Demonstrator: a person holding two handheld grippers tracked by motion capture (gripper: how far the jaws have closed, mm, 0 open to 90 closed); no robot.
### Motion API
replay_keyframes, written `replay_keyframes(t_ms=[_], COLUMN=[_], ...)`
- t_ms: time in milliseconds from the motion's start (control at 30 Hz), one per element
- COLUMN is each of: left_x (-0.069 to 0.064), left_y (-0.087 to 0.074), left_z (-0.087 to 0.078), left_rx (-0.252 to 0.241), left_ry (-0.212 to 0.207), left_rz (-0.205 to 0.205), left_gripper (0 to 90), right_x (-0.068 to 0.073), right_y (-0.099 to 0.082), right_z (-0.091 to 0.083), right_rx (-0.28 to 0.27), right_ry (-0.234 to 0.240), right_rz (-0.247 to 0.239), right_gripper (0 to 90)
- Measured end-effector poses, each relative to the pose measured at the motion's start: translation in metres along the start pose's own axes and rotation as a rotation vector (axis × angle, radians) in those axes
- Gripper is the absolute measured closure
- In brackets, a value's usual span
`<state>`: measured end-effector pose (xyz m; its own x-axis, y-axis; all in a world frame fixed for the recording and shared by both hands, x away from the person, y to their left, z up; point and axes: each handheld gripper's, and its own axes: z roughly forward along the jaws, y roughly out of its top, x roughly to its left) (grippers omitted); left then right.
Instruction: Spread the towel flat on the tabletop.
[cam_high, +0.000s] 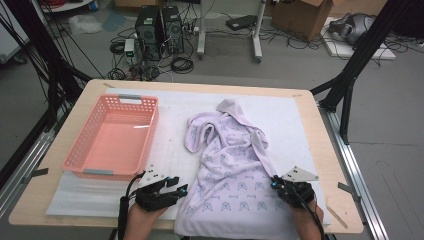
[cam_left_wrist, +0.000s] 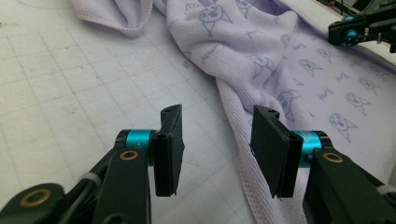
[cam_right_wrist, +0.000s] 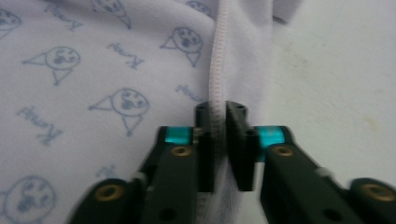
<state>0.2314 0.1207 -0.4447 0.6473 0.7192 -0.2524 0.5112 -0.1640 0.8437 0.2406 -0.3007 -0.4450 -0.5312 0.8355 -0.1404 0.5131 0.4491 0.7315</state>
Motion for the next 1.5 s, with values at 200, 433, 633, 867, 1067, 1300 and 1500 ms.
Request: replay_keyframes(t_ms=[200, 433, 633, 867, 1067, 1300, 1500], left_x=[0.004, -0.001, -0.002, -0.017, -0.034, -0.042, -0.04], left_y=[0.005, 0.011, 0.03, 0.039, 0.039, 0.037, 0.035], left_z=[0.007, 0.023, 0.057, 0.087, 0.097, 0.102, 0.097], left_rx=[0.0, 0.034, 0.117, 0.16, 0.156, 0.146, 0.126], left_ry=[-0.009, -0.02, -0.036, -0.001, 0.047, 0.01, -0.023], left_rz=[-0.006, 0.009, 0.004, 0.028, 0.084, 0.125, 0.063], left_gripper=[55.5, 60.2, 60.8, 53.5, 44.1, 63.0, 87.3], right_x=[-0.03, -0.032, -0.032, -0.033, -0.033, -0.032, -0.032], right_y=[-0.028, -0.032, -0.035, -0.035, -0.036, -0.034, -0.034], right_z=[-0.038, -0.047, -0.049, -0.05, -0.051, -0.049, -0.048], right_rx=[0.055, -0.028, -0.056, -0.073, -0.086, -0.089, -0.087], right_ry=[-0.098, -0.113, -0.092, -0.075, -0.068, -0.061, -0.058], right_rz=[0.113, 0.139, 0.138, 0.142, 0.144, 0.141, 0.137], right_gripper=[85.9, 66.1, 64.1, 63.5, 63.5, 63.7, 63.9])
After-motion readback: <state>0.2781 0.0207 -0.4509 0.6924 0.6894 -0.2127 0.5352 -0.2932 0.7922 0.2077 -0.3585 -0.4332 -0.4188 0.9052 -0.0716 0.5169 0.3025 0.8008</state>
